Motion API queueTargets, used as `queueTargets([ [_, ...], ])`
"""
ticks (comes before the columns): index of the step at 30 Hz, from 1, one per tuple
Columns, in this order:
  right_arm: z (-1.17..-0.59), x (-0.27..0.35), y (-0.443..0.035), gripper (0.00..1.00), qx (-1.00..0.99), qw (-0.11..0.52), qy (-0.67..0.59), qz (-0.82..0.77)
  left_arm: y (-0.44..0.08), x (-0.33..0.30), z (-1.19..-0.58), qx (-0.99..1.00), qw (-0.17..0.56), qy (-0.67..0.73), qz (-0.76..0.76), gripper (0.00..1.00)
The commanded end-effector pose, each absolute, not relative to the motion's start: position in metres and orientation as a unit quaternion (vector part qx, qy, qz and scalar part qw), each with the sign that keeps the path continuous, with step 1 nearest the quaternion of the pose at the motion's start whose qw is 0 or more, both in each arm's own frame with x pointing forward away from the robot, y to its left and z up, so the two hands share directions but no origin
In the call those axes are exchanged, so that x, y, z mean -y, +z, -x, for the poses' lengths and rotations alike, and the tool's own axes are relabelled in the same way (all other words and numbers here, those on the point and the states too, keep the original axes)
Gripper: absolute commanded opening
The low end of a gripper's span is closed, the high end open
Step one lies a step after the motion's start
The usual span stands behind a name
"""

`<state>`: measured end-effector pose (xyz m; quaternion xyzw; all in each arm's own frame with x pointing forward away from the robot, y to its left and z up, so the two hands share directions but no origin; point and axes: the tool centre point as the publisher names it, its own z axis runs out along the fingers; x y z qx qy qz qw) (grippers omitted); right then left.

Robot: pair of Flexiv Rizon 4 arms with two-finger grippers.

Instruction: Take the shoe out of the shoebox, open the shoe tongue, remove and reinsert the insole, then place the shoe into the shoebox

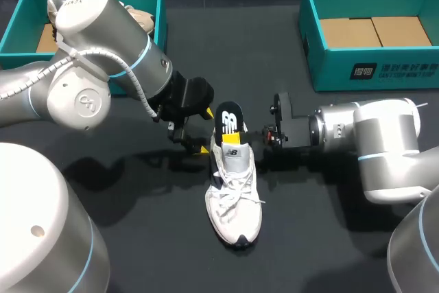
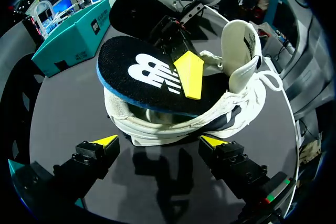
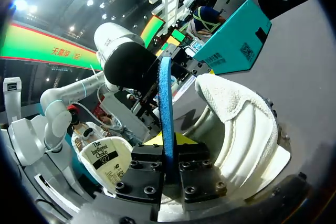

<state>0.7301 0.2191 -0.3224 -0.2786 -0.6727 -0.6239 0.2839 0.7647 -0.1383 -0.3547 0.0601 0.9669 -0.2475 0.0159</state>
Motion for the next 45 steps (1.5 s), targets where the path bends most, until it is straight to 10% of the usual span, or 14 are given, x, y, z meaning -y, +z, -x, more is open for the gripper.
queueTargets([
  [1, -0.732, -0.222, -0.308, 0.42, 0.683, 0.269, -0.624, 0.268, -0.356, 0.139, -0.765, -0.967, 0.017, -0.246, -0.060, 1.00],
  [10, -0.752, -0.222, -0.289, 0.35, 0.699, 0.244, -0.629, 0.239, -0.356, 0.139, -0.765, -0.967, 0.017, -0.246, -0.060, 1.00],
  [14, -0.759, -0.221, -0.293, 0.00, 0.695, 0.246, -0.630, 0.242, -0.356, 0.139, -0.765, -0.967, 0.017, -0.246, -0.060, 1.00],
  [31, -0.722, -0.222, -0.322, 0.00, 0.676, 0.270, -0.618, 0.297, -0.356, 0.139, -0.765, -0.967, 0.017, -0.246, -0.060, 1.00],
  [35, -0.726, -0.224, -0.308, 0.44, 0.686, 0.254, -0.621, 0.281, -0.356, 0.139, -0.765, -0.967, 0.017, -0.246, -0.060, 1.00],
  [45, -0.747, -0.226, -0.285, 0.45, 0.715, 0.225, -0.612, 0.252, -0.356, 0.139, -0.765, -0.967, 0.017, -0.246, -0.060, 1.00],
])
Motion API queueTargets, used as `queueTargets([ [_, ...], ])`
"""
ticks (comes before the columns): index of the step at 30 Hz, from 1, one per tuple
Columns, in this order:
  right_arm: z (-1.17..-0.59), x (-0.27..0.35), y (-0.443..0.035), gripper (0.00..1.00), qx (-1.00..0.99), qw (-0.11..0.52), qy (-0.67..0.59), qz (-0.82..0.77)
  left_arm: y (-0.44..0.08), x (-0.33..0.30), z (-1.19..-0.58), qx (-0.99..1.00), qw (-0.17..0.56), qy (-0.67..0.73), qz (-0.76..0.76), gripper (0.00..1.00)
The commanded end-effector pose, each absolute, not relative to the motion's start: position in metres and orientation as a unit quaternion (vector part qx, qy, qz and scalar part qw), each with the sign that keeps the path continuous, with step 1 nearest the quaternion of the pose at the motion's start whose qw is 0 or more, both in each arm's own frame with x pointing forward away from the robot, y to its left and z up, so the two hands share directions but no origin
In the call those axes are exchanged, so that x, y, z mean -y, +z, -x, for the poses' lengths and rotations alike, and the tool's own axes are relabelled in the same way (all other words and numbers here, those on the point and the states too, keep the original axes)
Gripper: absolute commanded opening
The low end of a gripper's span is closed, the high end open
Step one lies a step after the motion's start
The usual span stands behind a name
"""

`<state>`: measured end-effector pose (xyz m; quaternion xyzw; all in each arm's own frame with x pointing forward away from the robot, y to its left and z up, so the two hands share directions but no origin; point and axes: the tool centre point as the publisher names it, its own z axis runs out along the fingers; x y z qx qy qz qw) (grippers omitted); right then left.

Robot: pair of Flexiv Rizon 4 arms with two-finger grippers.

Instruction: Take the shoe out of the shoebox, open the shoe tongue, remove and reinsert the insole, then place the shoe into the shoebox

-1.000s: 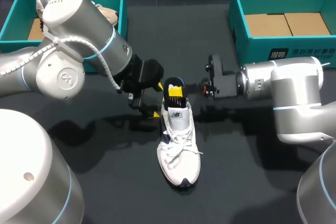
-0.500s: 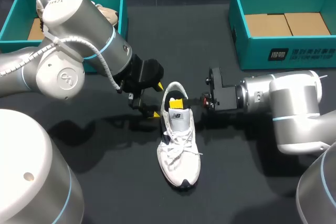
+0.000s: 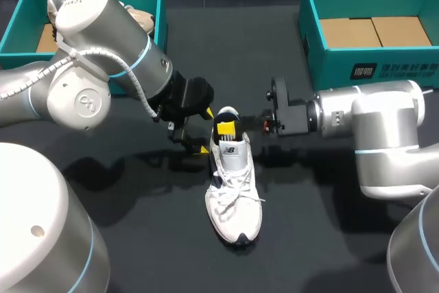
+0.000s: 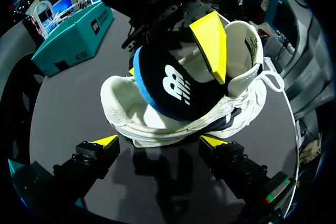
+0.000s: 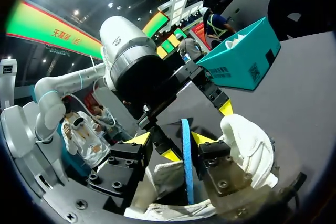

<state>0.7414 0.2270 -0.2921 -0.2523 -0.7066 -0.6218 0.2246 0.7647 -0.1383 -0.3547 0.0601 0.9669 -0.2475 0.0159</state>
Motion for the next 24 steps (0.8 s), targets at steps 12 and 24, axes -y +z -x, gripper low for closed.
queueTargets([
  [12, -0.757, -0.224, -0.306, 0.00, 0.703, 0.246, -0.610, 0.269, -0.356, 0.139, -0.765, -0.967, 0.017, -0.246, -0.060, 1.00],
  [24, -0.721, -0.225, -0.332, 0.00, 0.691, 0.274, -0.588, 0.318, -0.356, 0.139, -0.765, -0.967, 0.017, -0.246, -0.060, 1.00],
])
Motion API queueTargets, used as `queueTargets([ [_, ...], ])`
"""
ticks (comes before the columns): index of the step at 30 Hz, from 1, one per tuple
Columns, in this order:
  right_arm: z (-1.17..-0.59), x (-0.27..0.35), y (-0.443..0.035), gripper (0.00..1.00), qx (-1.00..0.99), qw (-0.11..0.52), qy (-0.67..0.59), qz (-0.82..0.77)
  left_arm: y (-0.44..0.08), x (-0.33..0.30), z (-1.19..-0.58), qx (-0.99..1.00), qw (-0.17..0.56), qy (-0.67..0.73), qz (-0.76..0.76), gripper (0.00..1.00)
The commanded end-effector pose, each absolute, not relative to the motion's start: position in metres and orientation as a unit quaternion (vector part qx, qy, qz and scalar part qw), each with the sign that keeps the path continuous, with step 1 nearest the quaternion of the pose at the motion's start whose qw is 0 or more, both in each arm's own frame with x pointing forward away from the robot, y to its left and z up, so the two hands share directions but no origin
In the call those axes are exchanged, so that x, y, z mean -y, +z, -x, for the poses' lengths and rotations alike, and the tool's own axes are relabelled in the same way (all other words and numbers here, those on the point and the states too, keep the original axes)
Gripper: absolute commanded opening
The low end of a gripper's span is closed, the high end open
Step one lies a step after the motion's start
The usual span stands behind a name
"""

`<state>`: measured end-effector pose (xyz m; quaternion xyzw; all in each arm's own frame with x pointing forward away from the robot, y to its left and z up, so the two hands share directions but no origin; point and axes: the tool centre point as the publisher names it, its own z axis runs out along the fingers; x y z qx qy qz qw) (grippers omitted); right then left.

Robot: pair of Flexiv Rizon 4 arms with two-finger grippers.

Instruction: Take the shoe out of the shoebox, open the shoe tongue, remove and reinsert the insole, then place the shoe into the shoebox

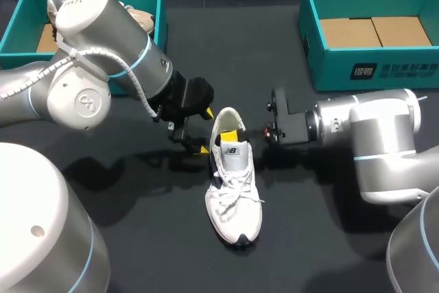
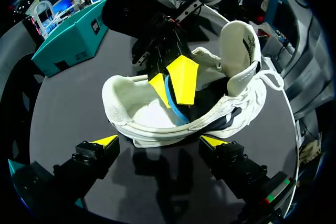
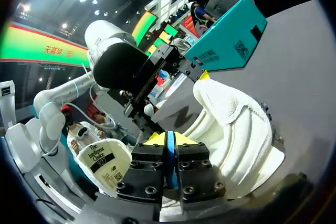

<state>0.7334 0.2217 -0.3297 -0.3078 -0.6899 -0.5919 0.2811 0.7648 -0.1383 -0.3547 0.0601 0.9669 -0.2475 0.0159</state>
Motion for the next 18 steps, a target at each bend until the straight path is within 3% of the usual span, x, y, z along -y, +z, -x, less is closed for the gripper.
queueTargets([
  [1, -0.720, -0.225, -0.330, 0.00, 0.694, 0.270, -0.586, 0.319, -0.356, 0.139, -0.765, -0.967, 0.017, -0.246, -0.060, 1.00],
  [3, -0.721, -0.226, -0.322, 0.04, 0.699, 0.261, -0.588, 0.312, -0.356, 0.139, -0.765, -0.967, 0.017, -0.246, -0.060, 1.00],
  [5, -0.724, -0.228, -0.314, 0.33, 0.707, 0.251, -0.588, 0.303, -0.356, 0.139, -0.765, -0.967, 0.017, -0.246, -0.060, 1.00],
  [7, -0.727, -0.230, -0.309, 0.41, 0.712, 0.245, -0.588, 0.295, -0.356, 0.139, -0.765, -0.967, 0.017, -0.246, -0.060, 1.00],
  [18, -0.738, -0.226, -0.286, 0.55, 0.739, 0.212, -0.577, 0.275, -0.347, 0.132, -0.764, -0.968, 0.024, -0.239, -0.074, 1.00],
])
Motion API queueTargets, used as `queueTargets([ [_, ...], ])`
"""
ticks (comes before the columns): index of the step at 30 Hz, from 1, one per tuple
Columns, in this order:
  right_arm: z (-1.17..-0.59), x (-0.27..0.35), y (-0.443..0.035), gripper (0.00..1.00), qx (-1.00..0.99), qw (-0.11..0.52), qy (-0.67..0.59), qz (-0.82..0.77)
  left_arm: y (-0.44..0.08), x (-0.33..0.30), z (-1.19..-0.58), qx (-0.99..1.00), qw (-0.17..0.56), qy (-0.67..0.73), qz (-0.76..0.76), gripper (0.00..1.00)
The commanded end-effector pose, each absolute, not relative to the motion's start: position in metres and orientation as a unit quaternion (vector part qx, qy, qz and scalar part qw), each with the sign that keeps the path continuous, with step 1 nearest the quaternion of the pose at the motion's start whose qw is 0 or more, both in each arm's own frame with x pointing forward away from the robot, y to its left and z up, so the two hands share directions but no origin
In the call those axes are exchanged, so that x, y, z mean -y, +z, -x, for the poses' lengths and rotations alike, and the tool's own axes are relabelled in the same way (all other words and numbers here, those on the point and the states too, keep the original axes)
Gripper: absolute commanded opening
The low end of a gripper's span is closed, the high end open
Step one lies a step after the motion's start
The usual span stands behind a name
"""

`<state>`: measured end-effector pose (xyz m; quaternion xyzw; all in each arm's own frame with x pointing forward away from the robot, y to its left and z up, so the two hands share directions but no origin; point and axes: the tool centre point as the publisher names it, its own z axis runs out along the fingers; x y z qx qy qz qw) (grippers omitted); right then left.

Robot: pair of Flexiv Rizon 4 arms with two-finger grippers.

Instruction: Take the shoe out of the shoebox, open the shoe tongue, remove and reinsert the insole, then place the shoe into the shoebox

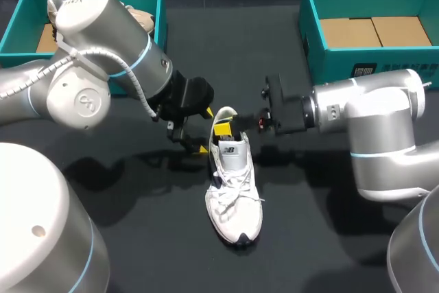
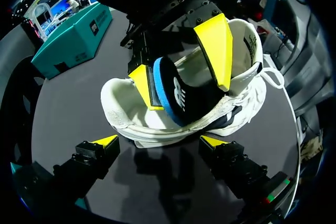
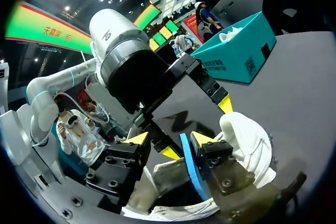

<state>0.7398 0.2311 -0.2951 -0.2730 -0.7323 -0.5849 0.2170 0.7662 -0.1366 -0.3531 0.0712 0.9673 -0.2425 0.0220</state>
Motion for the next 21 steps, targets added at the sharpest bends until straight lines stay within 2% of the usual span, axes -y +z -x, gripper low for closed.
queueTargets([
  [1, -0.739, -0.225, -0.284, 0.56, 0.741, 0.209, -0.575, 0.275, -0.346, 0.131, -0.763, -0.968, 0.025, -0.237, -0.078, 1.00],
  [7, -0.740, -0.219, -0.275, 0.62, 0.755, 0.195, -0.561, 0.279, -0.337, 0.127, -0.761, -0.969, 0.030, -0.228, -0.093, 1.00],
  [13, -0.744, -0.209, -0.266, 0.62, 0.766, 0.181, -0.547, 0.284, -0.328, 0.118, -0.766, -0.969, 0.036, -0.225, -0.099, 1.00],
  [17, -0.748, -0.202, -0.259, 0.70, 0.775, 0.169, -0.536, 0.290, -0.322, 0.108, -0.769, -0.970, 0.040, -0.220, -0.099, 1.00],
  [21, -0.753, -0.194, -0.250, 0.64, 0.783, 0.162, -0.521, 0.298, -0.314, 0.093, -0.774, -0.970, 0.041, -0.219, -0.095, 1.00],
])
